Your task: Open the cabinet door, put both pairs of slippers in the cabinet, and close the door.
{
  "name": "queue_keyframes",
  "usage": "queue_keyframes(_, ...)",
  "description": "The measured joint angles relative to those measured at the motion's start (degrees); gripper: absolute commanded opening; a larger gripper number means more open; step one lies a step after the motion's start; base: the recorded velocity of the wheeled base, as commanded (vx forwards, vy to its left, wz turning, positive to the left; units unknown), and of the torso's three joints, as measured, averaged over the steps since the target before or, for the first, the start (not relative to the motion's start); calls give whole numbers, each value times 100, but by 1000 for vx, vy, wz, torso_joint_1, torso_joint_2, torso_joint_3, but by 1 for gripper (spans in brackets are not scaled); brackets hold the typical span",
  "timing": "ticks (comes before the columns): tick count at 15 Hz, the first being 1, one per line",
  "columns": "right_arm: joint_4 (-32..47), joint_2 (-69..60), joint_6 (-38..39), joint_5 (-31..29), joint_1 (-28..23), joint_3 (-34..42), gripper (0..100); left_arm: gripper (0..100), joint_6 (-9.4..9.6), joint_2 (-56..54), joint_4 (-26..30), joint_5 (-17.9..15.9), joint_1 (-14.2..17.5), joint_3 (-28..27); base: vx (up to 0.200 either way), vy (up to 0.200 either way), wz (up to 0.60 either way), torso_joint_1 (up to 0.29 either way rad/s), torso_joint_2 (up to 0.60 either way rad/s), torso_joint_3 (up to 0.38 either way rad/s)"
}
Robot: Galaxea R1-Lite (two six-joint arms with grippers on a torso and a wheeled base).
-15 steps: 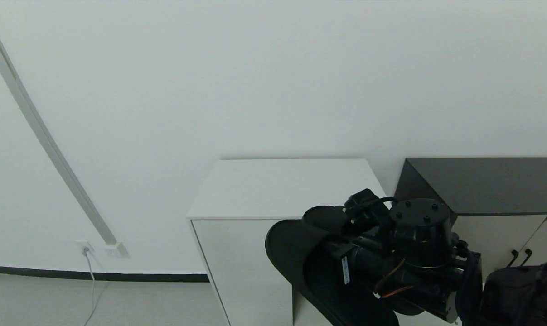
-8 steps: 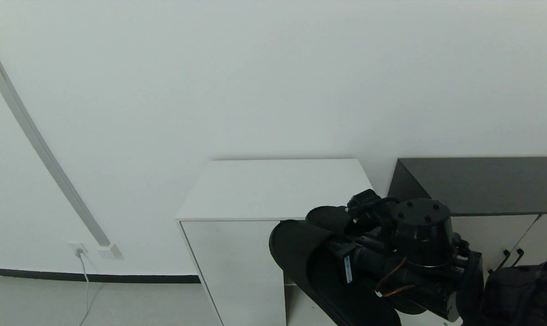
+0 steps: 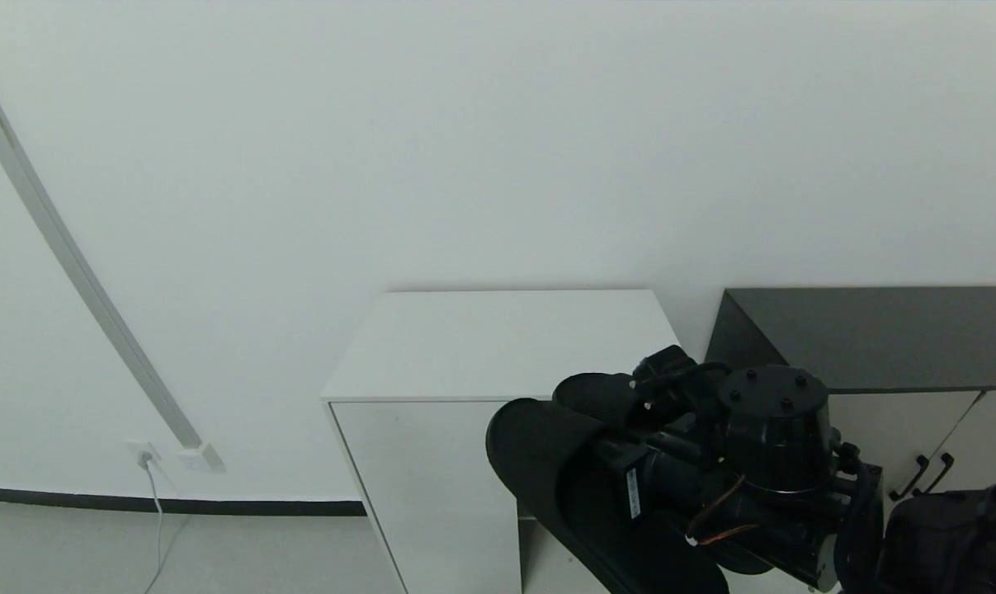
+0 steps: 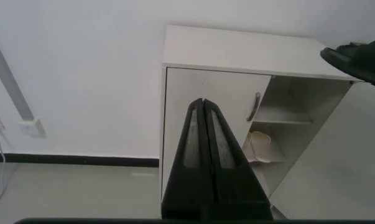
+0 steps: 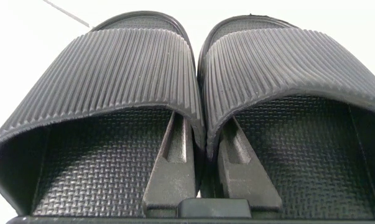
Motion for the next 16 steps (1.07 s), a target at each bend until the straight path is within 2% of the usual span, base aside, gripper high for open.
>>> queue_keyframes(3, -11, 4, 0, 2, 6, 22, 0, 0, 0, 0, -2, 0, 0, 0, 0, 0, 0, -37, 71, 45)
queue_keyframes(16, -101, 52, -60, 7, 11, 94, 0, 0, 0, 0, -2, 0, 2, 0, 0, 0, 0, -155, 354, 191)
